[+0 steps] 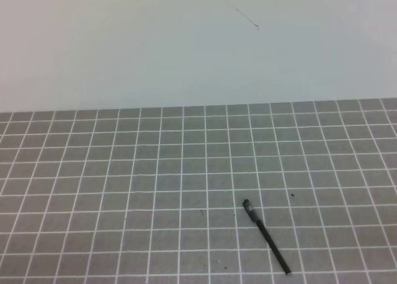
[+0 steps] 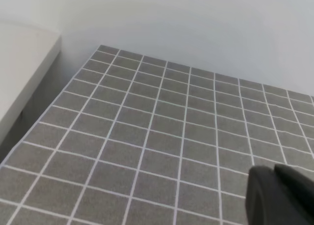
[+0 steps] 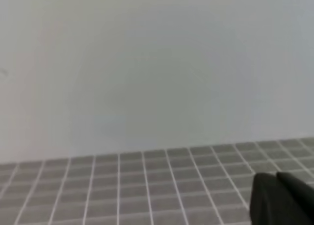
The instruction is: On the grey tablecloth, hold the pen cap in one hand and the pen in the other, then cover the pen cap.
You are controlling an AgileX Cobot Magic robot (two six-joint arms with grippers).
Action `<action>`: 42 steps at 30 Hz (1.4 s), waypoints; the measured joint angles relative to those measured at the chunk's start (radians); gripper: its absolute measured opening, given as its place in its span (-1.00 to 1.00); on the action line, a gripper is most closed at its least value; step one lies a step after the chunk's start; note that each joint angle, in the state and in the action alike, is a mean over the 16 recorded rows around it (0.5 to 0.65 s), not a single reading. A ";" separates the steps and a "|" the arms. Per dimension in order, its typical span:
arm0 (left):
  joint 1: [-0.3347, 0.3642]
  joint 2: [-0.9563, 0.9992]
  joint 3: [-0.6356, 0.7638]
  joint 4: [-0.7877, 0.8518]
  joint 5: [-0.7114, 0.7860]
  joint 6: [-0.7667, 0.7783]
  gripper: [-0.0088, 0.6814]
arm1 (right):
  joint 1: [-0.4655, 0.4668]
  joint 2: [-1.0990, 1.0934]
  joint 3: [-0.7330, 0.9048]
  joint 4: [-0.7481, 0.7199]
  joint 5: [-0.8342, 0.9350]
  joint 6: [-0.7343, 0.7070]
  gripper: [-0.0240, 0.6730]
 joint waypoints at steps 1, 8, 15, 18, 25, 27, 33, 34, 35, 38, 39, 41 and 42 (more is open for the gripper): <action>0.000 -0.001 0.002 0.001 -0.001 0.000 -0.98 | 0.000 -0.002 0.000 0.113 0.008 -0.125 -0.94; 0.000 -0.003 0.007 0.002 -0.003 0.001 -0.98 | -0.003 -0.020 0.005 0.787 0.039 -0.871 -0.94; 0.000 -0.001 0.002 0.001 -0.001 0.000 -0.98 | -0.005 -0.039 0.030 1.028 -0.045 -1.120 -0.94; 0.000 0.002 -0.005 -0.001 0.002 0.000 -0.98 | -0.005 -0.042 0.047 1.061 -0.096 -1.145 -0.94; 0.000 0.003 -0.007 -0.002 0.003 -0.001 -0.98 | -0.005 -0.042 0.089 1.107 -0.164 -1.156 -0.94; 0.000 0.002 -0.005 -0.001 0.002 0.000 -0.98 | -0.006 -0.042 0.097 1.106 -0.167 -1.148 -0.94; 0.000 0.002 -0.005 -0.001 0.002 0.000 -0.98 | -0.006 -0.051 0.113 1.074 -0.136 -1.098 -0.94; 0.000 0.002 -0.005 -0.001 0.002 0.000 -0.98 | -0.006 -0.053 0.114 1.058 -0.126 -1.079 -0.94; 0.000 0.002 -0.005 -0.001 0.002 0.000 -0.98 | -0.006 -0.055 0.115 1.040 -0.115 -1.056 -0.94; 0.000 0.002 -0.005 -0.001 0.002 0.000 -0.98 | -0.006 -0.061 0.115 0.977 -0.078 -0.983 -0.94; 0.000 0.002 -0.005 -0.001 0.002 0.000 -0.98 | -0.006 -0.063 0.115 0.955 -0.066 -0.959 -0.94; 0.000 0.002 -0.005 -0.001 0.002 0.000 -0.98 | -0.006 -0.067 0.115 0.909 -0.042 -0.910 -0.94; 0.000 0.003 -0.007 -0.001 0.003 0.000 -0.98 | -0.006 -0.068 0.115 0.885 -0.029 -0.885 -0.94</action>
